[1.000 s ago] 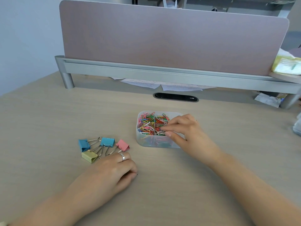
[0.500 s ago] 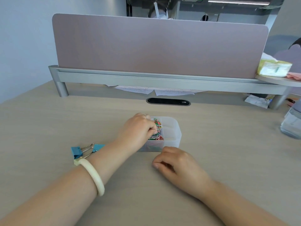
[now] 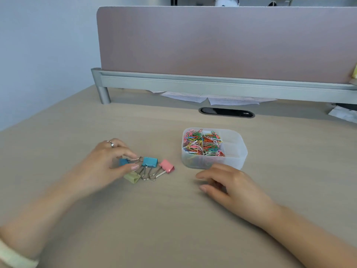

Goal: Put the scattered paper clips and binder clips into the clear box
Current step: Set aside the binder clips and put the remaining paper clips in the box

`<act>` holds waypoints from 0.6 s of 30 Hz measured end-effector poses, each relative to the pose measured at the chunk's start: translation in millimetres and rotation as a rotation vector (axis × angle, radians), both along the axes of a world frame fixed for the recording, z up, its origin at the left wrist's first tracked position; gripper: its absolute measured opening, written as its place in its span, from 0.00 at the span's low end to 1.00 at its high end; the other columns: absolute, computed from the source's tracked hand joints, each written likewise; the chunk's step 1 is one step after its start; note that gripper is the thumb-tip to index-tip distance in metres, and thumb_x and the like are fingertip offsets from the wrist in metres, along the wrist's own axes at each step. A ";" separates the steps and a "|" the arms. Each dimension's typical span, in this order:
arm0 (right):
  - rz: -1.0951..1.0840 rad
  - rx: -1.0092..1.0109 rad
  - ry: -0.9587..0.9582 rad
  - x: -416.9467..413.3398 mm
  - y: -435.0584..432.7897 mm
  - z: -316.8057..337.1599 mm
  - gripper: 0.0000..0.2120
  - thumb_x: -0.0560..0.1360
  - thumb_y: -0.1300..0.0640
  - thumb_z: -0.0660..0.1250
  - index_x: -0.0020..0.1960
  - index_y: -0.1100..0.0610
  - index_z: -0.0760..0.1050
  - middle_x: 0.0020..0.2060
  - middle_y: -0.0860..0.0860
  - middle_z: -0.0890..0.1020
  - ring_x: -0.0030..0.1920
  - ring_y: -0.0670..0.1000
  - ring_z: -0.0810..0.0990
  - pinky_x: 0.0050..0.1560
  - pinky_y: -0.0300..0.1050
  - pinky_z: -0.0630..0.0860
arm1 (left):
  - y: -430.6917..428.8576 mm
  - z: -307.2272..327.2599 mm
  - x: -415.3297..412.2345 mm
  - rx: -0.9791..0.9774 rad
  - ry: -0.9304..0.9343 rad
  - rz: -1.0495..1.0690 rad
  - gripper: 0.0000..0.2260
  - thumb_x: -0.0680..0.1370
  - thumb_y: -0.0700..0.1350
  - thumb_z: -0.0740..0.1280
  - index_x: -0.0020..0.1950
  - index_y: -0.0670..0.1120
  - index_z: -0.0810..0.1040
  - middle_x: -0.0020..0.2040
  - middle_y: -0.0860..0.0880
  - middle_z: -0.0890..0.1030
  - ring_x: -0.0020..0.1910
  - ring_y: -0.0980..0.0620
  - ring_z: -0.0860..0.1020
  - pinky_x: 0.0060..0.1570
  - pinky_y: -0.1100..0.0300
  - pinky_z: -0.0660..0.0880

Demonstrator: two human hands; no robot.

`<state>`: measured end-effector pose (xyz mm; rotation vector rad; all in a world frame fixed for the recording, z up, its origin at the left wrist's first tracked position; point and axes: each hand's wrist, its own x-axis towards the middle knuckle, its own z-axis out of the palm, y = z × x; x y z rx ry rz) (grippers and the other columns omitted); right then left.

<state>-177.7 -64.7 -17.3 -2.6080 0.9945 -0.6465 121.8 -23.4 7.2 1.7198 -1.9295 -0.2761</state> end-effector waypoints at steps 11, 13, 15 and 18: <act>0.113 -0.141 0.169 82.0 -1.5 -6.9 0.21 0.72 0.50 0.59 0.62 0.58 0.73 0.60 0.54 0.78 0.62 0.53 0.75 0.66 0.37 0.62 | 17.8 -16.2 -12.2 -0.052 -0.276 0.055 0.15 0.65 0.62 0.69 0.41 0.51 0.77 0.45 0.55 0.75 0.43 0.52 0.73 0.40 0.58 0.69; 0.095 -0.149 0.120 79.7 -2.1 -6.6 0.18 0.70 0.50 0.62 0.57 0.58 0.75 0.51 0.54 0.81 0.54 0.52 0.76 0.59 0.37 0.64 | 18.9 -15.5 -15.0 -0.056 -0.250 0.044 0.12 0.67 0.57 0.70 0.37 0.52 0.73 0.43 0.55 0.74 0.40 0.53 0.71 0.37 0.60 0.65; 0.078 -0.146 0.086 75.4 -2.8 -6.1 0.19 0.69 0.47 0.63 0.55 0.56 0.76 0.45 0.52 0.80 0.49 0.49 0.72 0.54 0.36 0.63 | 19.7 -16.1 -15.7 -0.041 -0.226 0.028 0.11 0.68 0.55 0.70 0.35 0.53 0.70 0.39 0.57 0.72 0.39 0.55 0.69 0.33 0.66 0.62; 0.055 -0.160 0.123 72.0 -3.1 -5.4 0.21 0.69 0.43 0.59 0.54 0.54 0.77 0.44 0.51 0.78 0.48 0.51 0.71 0.52 0.37 0.66 | 19.1 -15.4 -11.2 -0.006 -0.134 0.034 0.07 0.67 0.51 0.70 0.37 0.53 0.72 0.35 0.60 0.71 0.36 0.59 0.70 0.33 0.69 0.62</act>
